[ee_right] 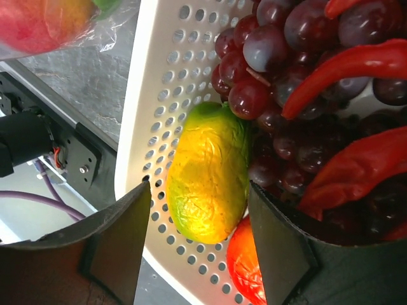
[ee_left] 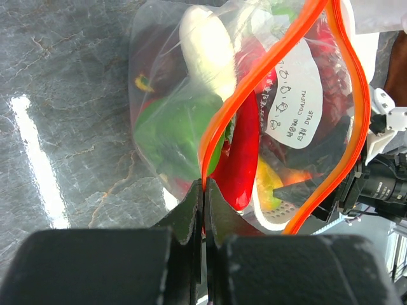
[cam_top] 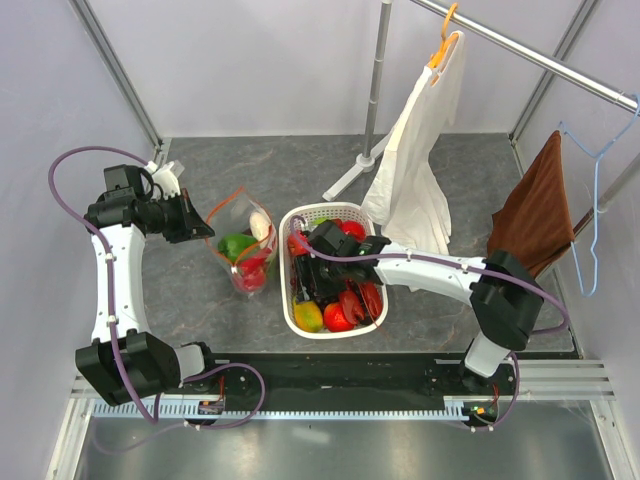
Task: Place the food in the zip-top bag and seal the zipper
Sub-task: Pick up the fake fruit from the bin.
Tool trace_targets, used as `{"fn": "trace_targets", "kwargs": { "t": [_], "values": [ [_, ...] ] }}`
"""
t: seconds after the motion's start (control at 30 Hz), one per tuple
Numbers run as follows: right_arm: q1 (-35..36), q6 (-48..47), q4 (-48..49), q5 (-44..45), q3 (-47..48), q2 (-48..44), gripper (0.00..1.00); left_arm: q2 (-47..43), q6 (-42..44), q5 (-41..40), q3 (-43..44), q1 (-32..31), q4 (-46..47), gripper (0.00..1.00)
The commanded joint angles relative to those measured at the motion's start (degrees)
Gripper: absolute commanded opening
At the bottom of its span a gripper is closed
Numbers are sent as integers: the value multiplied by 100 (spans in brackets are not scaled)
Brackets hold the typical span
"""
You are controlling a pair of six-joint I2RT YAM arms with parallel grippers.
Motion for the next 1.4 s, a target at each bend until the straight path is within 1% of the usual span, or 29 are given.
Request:
{"fn": "trace_targets", "kwargs": {
  "t": [0.0, 0.27, 0.5, 0.67, 0.83, 0.93, 0.97, 1.03, 1.07, 1.1, 1.23, 1.37],
  "values": [
    [55, 219, 8, -151, 83, 149, 70, -12, -158, 134, 21, -15, 216, 2],
    [178, 158, -89, -108, -84, 272, 69, 23, -149, 161, -6, -15, 286, 2],
    [222, 87, -318, 147, 56, 623, 77, 50, -308, 161, 65, -15, 286, 2],
    [248, 245, -326, 86, 171, 983, 75, 32, -220, 91, 56, -15, 269, 2],
    [318, 342, -283, -28, 145, 1089, 69, 41, -220, 73, 38, -6, 277, 2],
    [319, 360, -230, -125, 74, 1019, 58, 76, -220, 99, 3, -15, 295, 2],
    [319, 351, -230, -134, 83, 993, 49, 76, -220, 108, -6, -15, 295, 2],
    [319, 316, -256, -125, 206, 914, 45, 85, -220, 108, -23, -6, 313, 2],
    [310, 307, -274, -108, 310, 879, 40, 85, -220, 117, -32, -15, 313, 2],
    [310, 290, -274, -99, 364, 809, 38, 85, -220, 108, -15, -6, 313, 2],
    [301, 184, -405, -11, 619, 597, 34, 67, -228, 64, 3, -15, 313, 2],
    [231, -18, -713, 199, 1128, 483, 26, 24, -246, 12, -14, -15, 304, 2]
  ]
}}
